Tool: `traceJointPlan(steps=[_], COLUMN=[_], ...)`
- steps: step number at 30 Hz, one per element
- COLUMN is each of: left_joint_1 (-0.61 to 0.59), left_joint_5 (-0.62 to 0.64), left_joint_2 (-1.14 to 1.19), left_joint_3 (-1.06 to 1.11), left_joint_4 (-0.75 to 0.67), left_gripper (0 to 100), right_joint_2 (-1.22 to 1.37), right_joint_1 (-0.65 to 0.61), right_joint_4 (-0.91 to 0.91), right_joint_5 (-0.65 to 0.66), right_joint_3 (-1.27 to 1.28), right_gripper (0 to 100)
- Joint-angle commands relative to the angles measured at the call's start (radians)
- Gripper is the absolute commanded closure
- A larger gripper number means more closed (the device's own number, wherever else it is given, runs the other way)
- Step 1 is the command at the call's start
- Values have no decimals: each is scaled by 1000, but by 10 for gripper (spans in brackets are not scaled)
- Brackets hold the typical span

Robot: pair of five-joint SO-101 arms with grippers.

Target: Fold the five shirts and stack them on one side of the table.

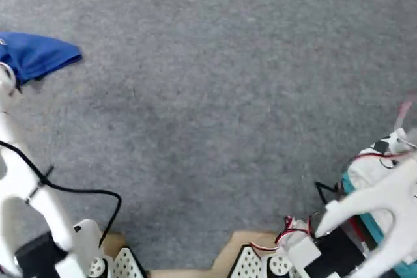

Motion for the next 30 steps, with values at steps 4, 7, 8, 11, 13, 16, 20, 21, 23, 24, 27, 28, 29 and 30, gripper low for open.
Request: traceJointPlan(steps=[4, 7, 8, 11, 13, 16, 20, 21, 23, 24, 27, 28, 29, 30], left_joint_1=[-115, -132, -132, -129, -127, -114, -98, -98, -97, -97, -81, -77, -72, -63], left_joint_5=[37, 55, 69, 135, 152, 155, 153, 153, 153, 153, 149, 150, 152, 152], left_joint_2=[430, 656, 722, 920, 1052, 1239, 1471, 1520, 1603, 1635, 1666, 1666, 1666, 1666], left_joint_3=[-499, -735, -813, -1040, -1175, -1343, -1490, -1513, -1536, -1547, -1557, -1567, -1580, -1600], left_joint_4=[-12, -12, -12, -29, -55, -78, -75, -72, -66, -52, -5, 20, 46, 77], left_gripper=[817, 785, 780, 762, 761, 762, 776, 776, 778, 788, 857, 890, 926, 960], right_joint_2=[-33, -33, -33, -31, -31, -31, -31, -31, -31, -31, -33, -33, -33, -35], right_joint_1=[-318, -424, -456, -556, -607, -657, -688, -691, -690, -690, -688, -690, -691, -691], right_joint_4=[-15, -86, -118, -204, -249, -282, -290, -288, -284, -282, -285, -287, -287, -287], right_joint_5=[-173, -270, -301, -345, -368, -419, -453, -451, -451, -451, -451, -451, -451, -451], right_joint_3=[-50, -47, -44, -42, -42, -42, -41, -41, -41, -41, -27, -18, -7, 5], right_gripper=[994, 994, 994, 994, 994, 994, 994, 994, 994, 994, 994, 994, 994, 994])
